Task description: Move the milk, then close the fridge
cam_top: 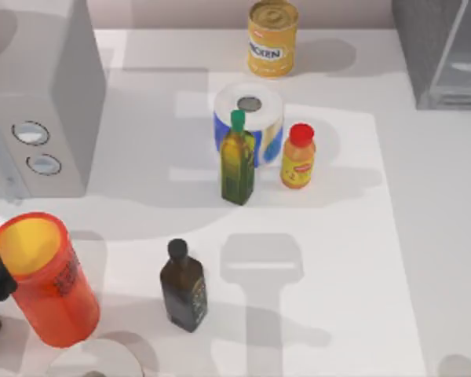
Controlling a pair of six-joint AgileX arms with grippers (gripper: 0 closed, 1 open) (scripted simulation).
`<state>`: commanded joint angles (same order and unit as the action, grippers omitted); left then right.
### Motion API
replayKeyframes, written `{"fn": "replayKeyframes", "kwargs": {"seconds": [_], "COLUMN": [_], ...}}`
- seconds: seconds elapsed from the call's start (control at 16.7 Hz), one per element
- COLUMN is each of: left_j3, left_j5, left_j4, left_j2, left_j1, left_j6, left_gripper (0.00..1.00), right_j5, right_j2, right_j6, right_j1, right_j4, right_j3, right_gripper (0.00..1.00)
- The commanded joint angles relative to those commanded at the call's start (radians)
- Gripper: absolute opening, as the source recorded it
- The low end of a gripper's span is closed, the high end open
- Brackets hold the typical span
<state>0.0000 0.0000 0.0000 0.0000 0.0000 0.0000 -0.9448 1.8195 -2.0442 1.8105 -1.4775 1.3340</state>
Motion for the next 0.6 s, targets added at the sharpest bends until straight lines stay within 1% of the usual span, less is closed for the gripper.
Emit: {"fn": "replayKeyframes", "kwargs": {"seconds": [0.18, 0.3, 0.48, 0.6], "left_j3": [0.0, 0.0, 0.0, 0.0], "left_j5": [0.0, 0.0, 0.0, 0.0], "left_j4": [0.0, 0.0, 0.0, 0.0], "left_j2": [0.0, 0.0, 0.0, 0.0], "left_j1": [0.0, 0.0, 0.0, 0.0], "left_j6": [0.0, 0.0, 0.0, 0.0], "left_gripper": [1.0, 1.0, 1.0, 1.0], "right_j5": [0.001, -0.001, 0.015, 0.039], "right_j2": [-0.003, -0.006, -0.002, 0.003], "right_j6": [0.003, 0.035, 0.158, 0.274], "right_j1": [-0.004, -0.01, -0.067, -0.154], "right_j4": [0.0, 0.03, 0.145, 0.255], "right_j3": [-0.003, 0.005, 0.01, 0.005], "right_gripper": [1.0, 1.0, 1.0, 1.0]}}
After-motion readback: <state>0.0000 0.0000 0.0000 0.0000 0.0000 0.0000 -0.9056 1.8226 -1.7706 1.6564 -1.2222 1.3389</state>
